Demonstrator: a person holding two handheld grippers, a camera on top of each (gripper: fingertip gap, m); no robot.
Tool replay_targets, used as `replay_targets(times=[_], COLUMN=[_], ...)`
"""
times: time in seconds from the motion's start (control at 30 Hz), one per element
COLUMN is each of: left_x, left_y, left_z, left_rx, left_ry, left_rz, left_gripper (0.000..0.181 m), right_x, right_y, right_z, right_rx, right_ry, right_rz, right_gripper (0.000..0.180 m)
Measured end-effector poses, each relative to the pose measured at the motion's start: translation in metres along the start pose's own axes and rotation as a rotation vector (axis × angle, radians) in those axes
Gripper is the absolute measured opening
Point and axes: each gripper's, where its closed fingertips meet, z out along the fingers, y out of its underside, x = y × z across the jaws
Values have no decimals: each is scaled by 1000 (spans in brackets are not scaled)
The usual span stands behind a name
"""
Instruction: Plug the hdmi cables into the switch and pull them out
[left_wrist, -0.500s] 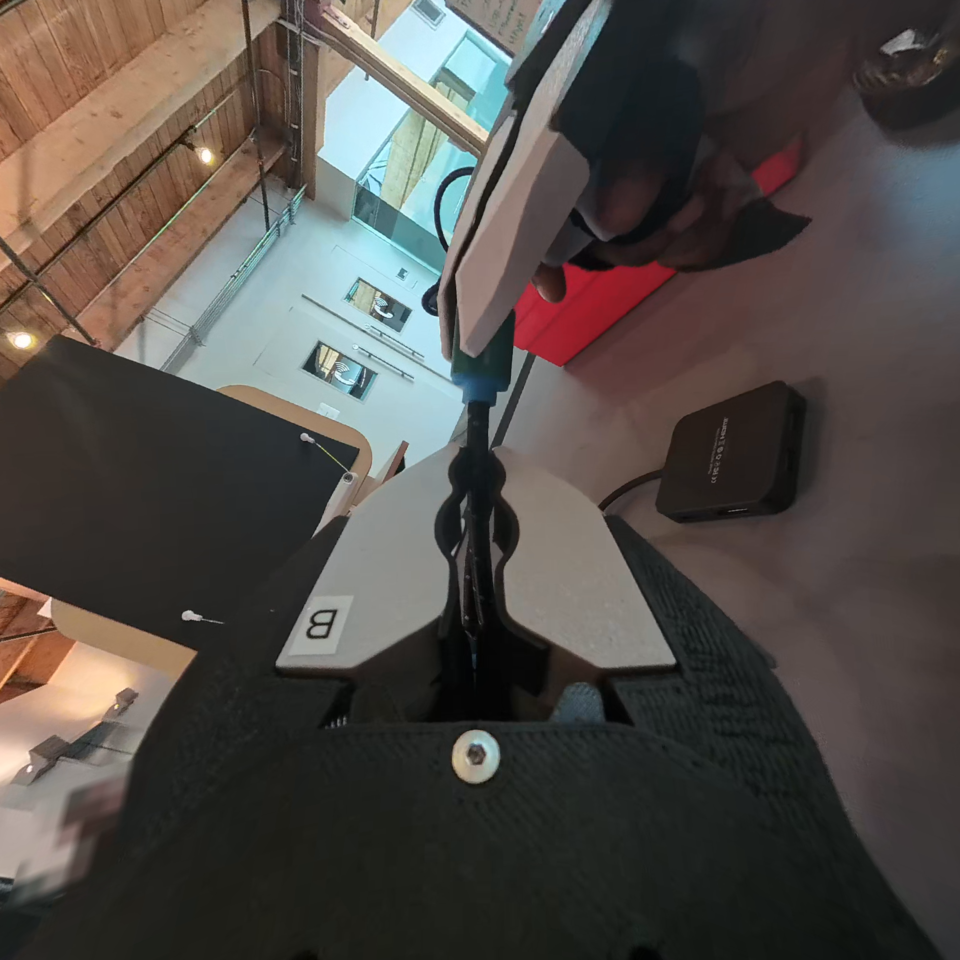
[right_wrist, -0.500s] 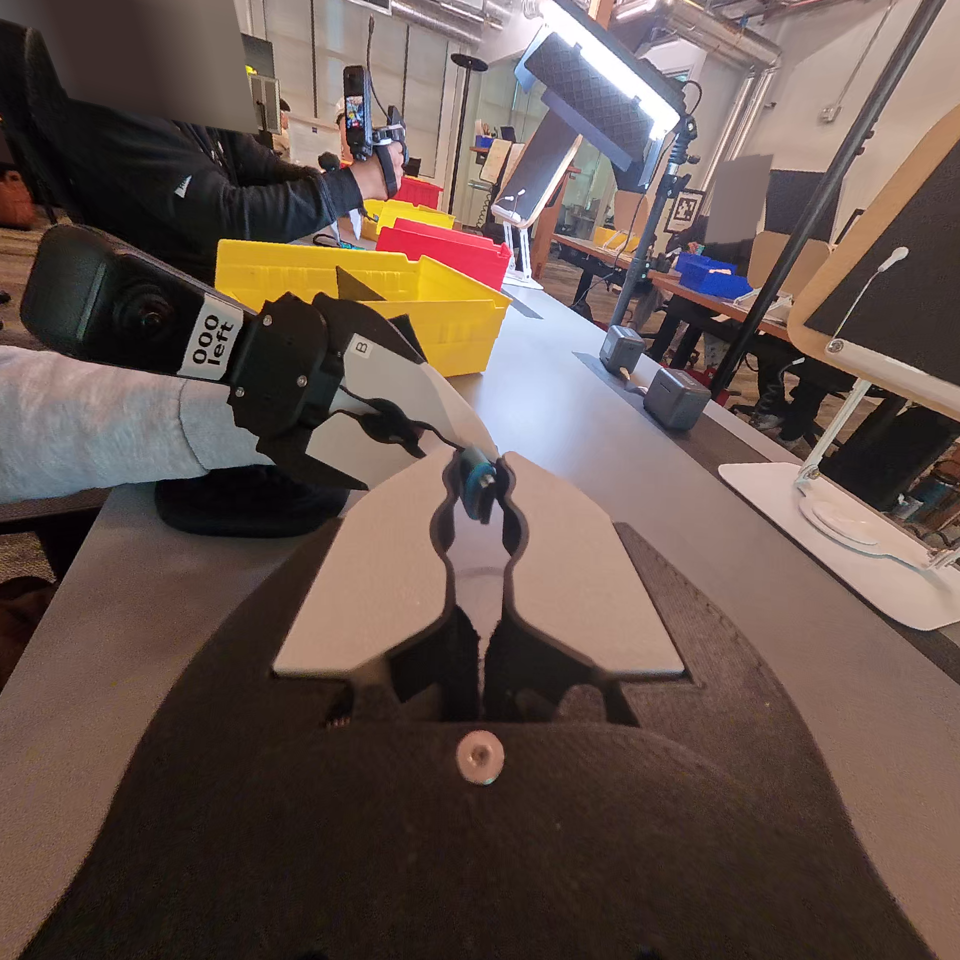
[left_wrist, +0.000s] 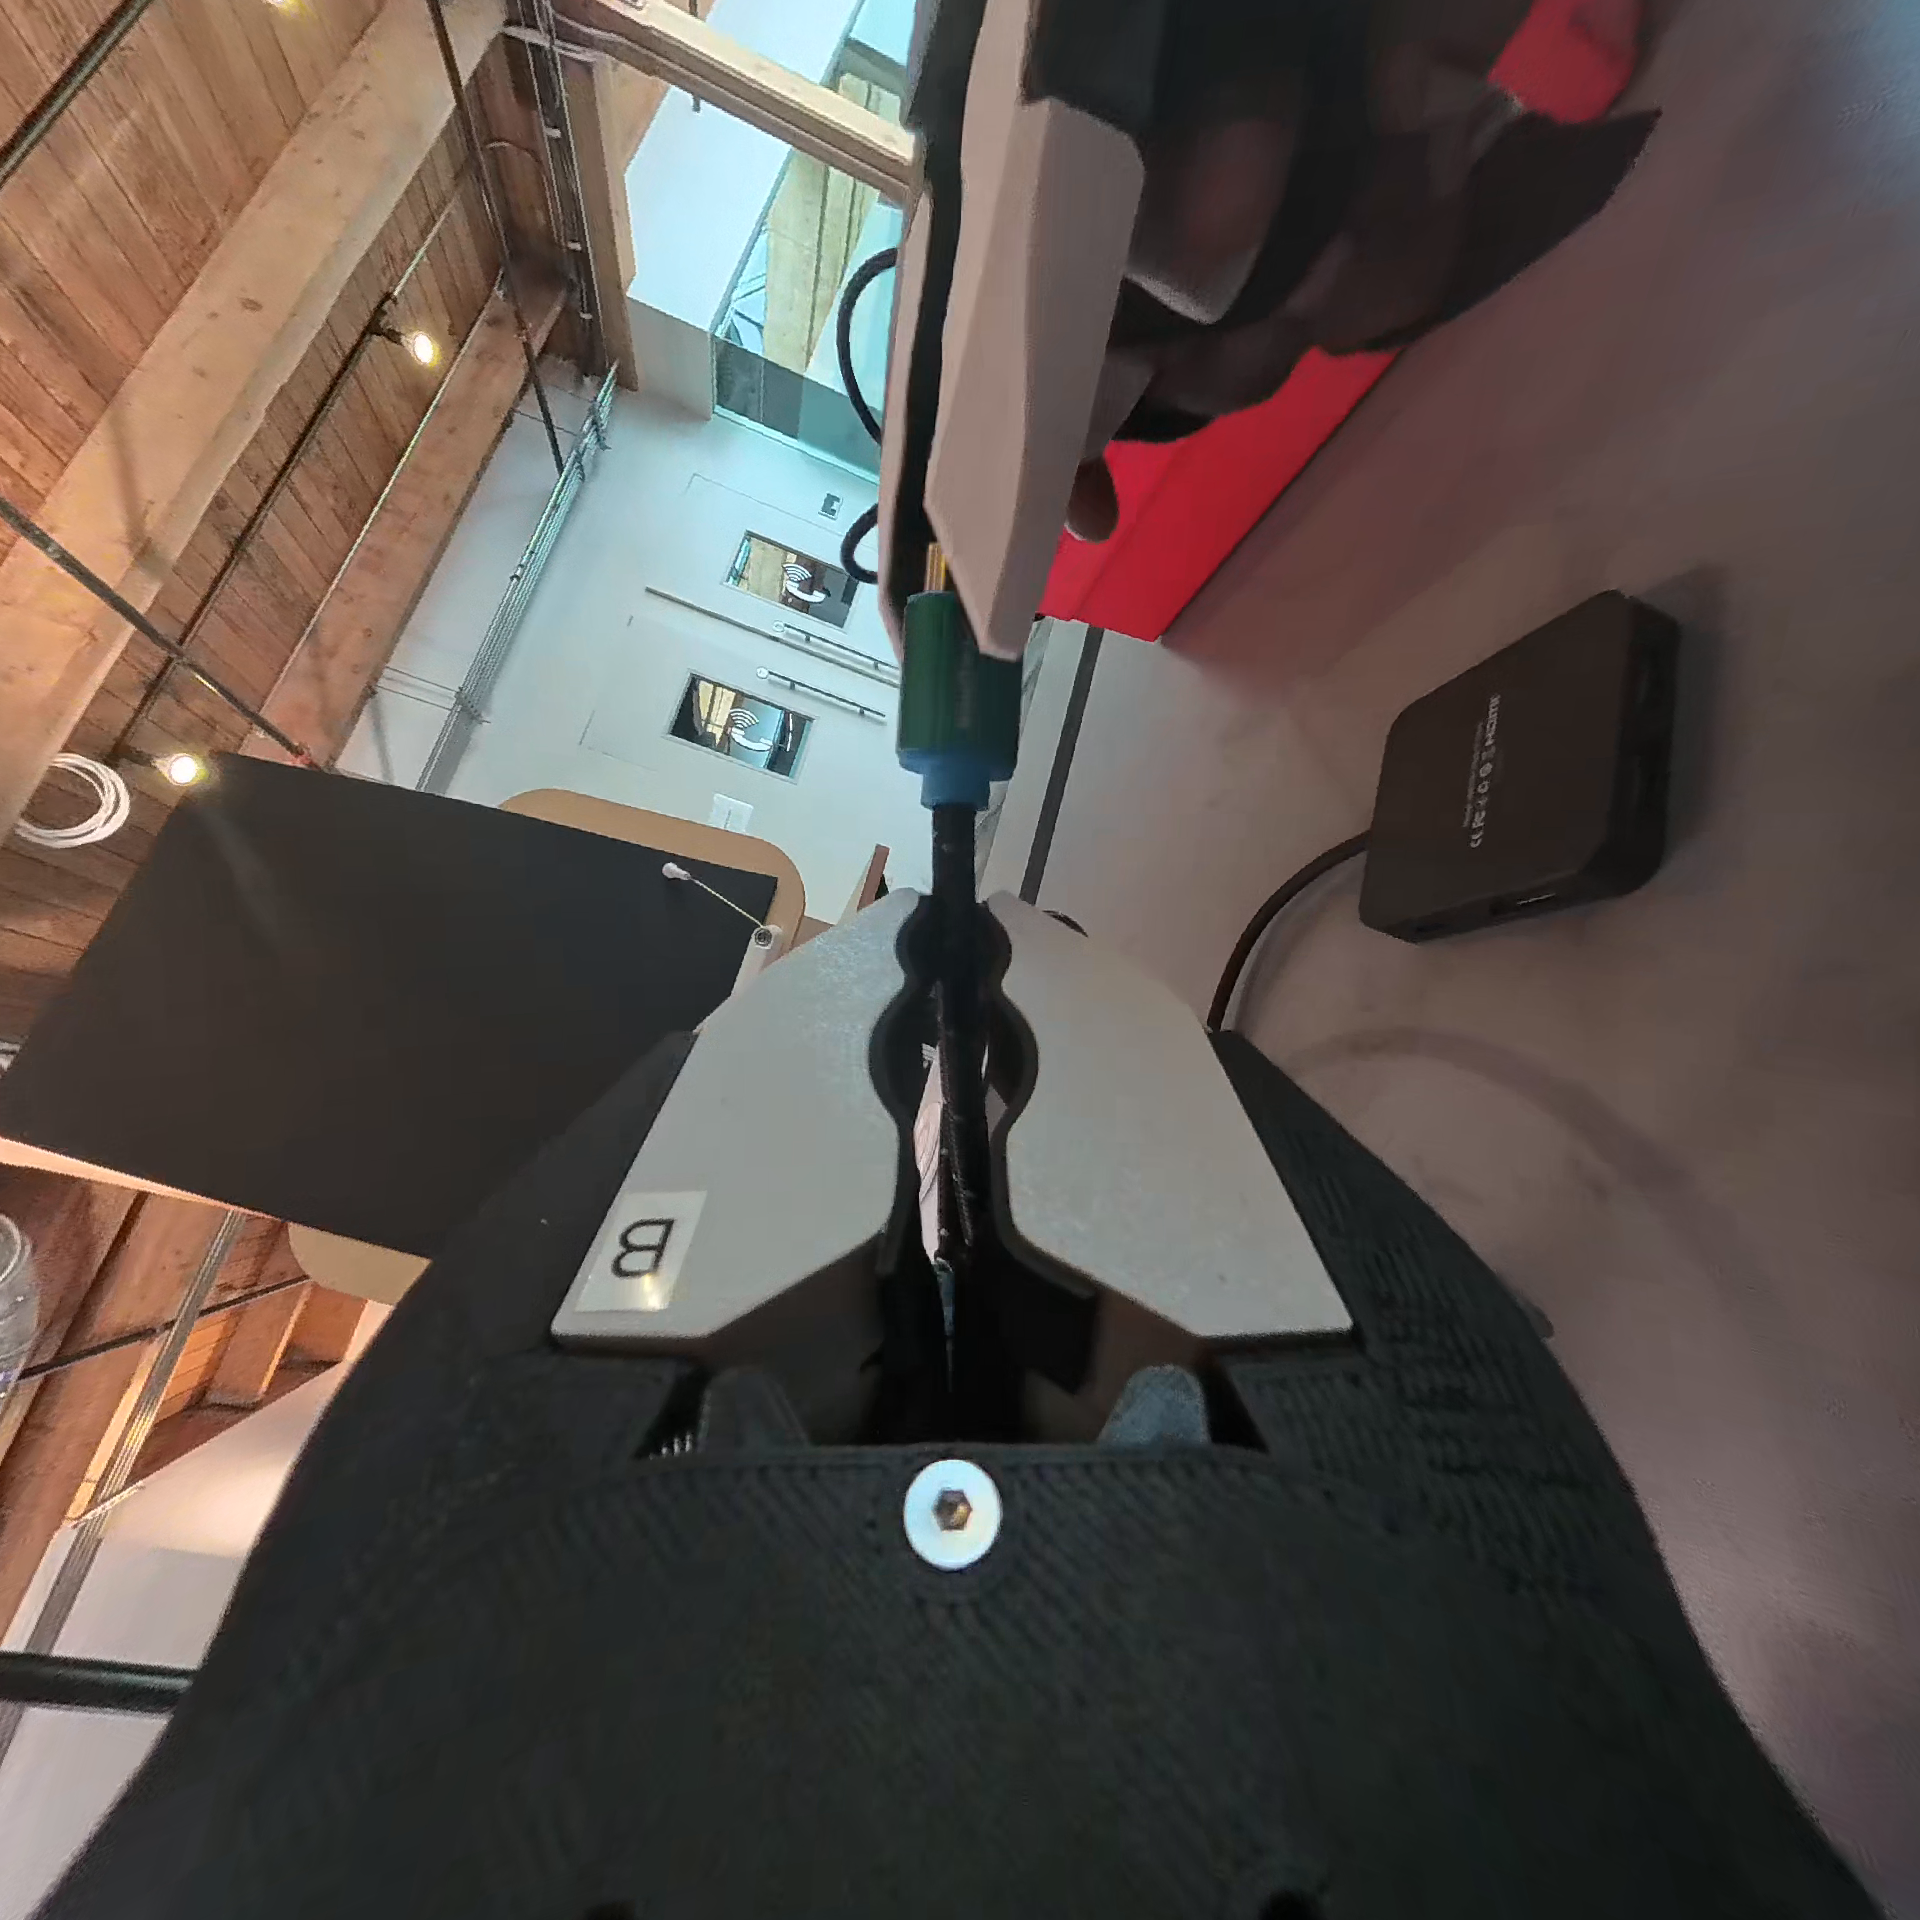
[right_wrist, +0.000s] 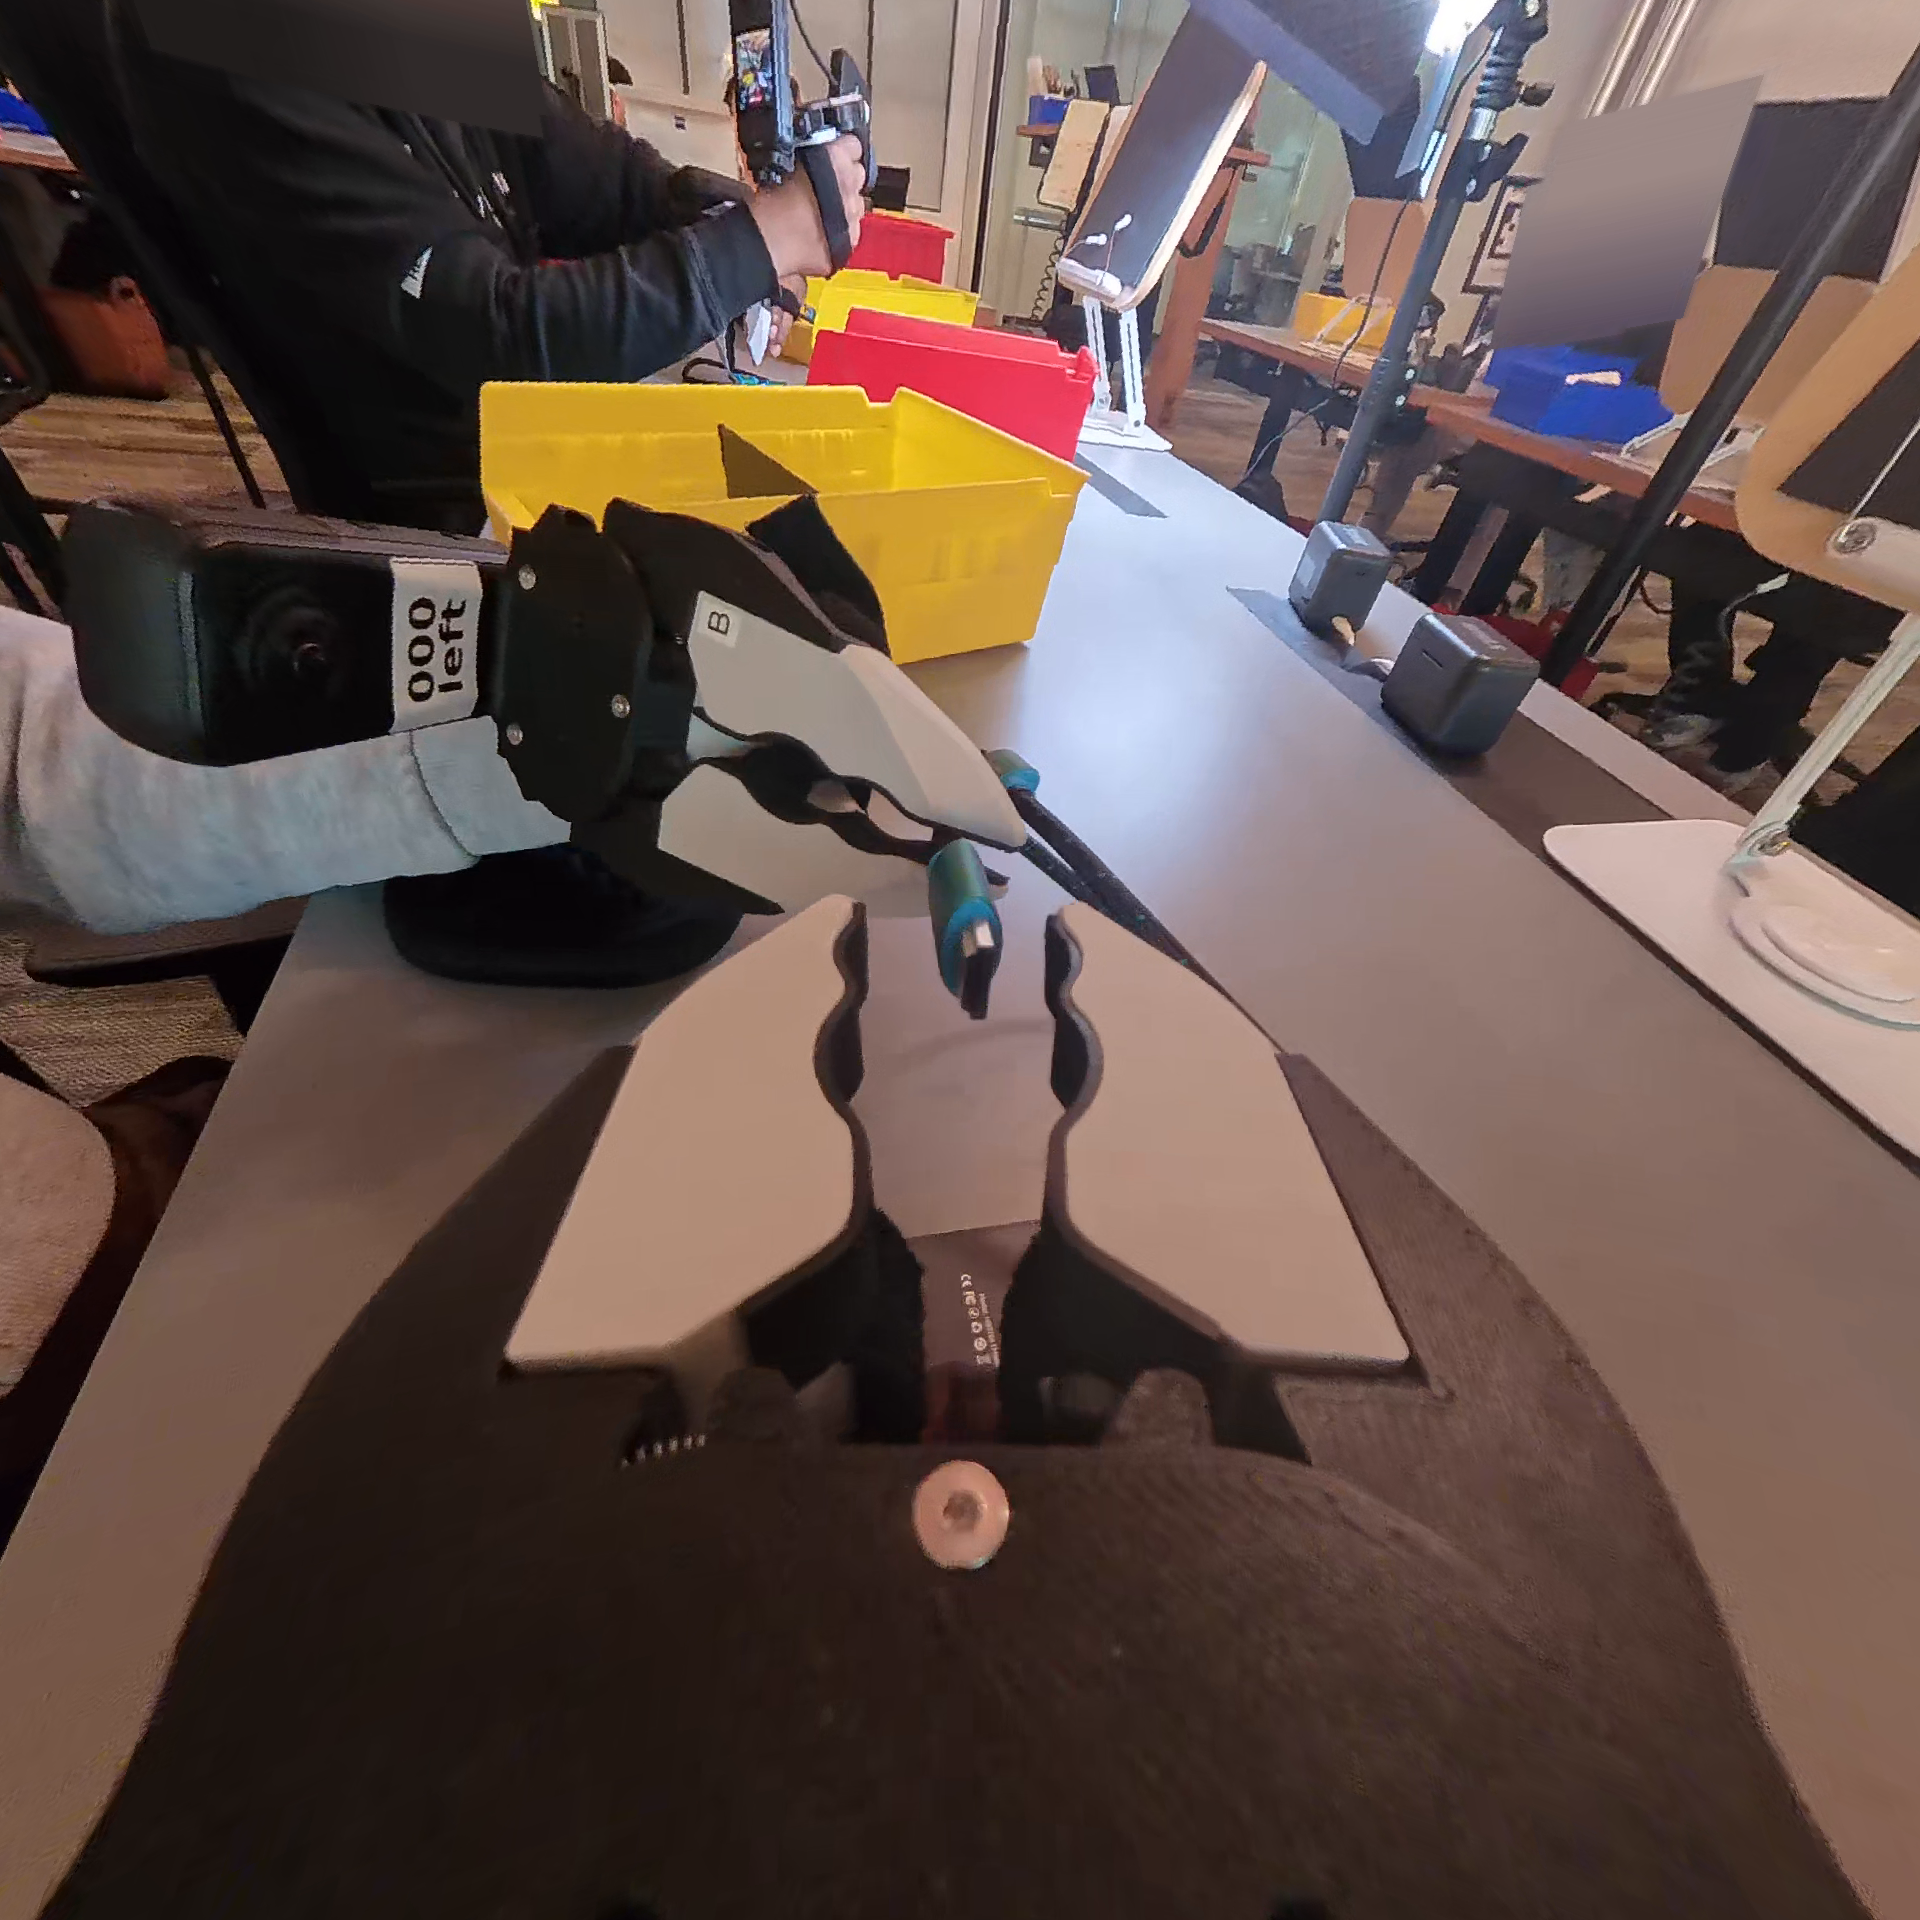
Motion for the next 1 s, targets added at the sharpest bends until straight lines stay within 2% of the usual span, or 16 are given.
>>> replay_targets(times=[0.1, 0.23, 0.7, 0.77, 0.87, 1.0], left_x=[1, 5, 9, 4, -10, -26], left_y=[0, -3, -8, -9, -14, -26], left_z=[0, 0, 0, -1, -4, -13], left_rx=[1, 15, 48, 61, 109, 222], left_ry=[5, 25, 52, 30, -28, -60], left_rz=[5, 12, -45, -87, -164, -316], left_gripper=[6, 6, 6, 14, 29, 32], right_x=[-4, -7, -8, -8, 2, 23], right_y=[4, 8, 5, 2, -2, -11], right_z=[4, 8, 5, 5, 3, -6], right_rx=[-18, -29, -15, 0, 26, 91], right_ry=[-26, -33, -50, -45, 30, 168], right_rz=[19, 5, 14, 19, 6, 6], right_gripper=[27, 12, 11, 11, 11, 11])
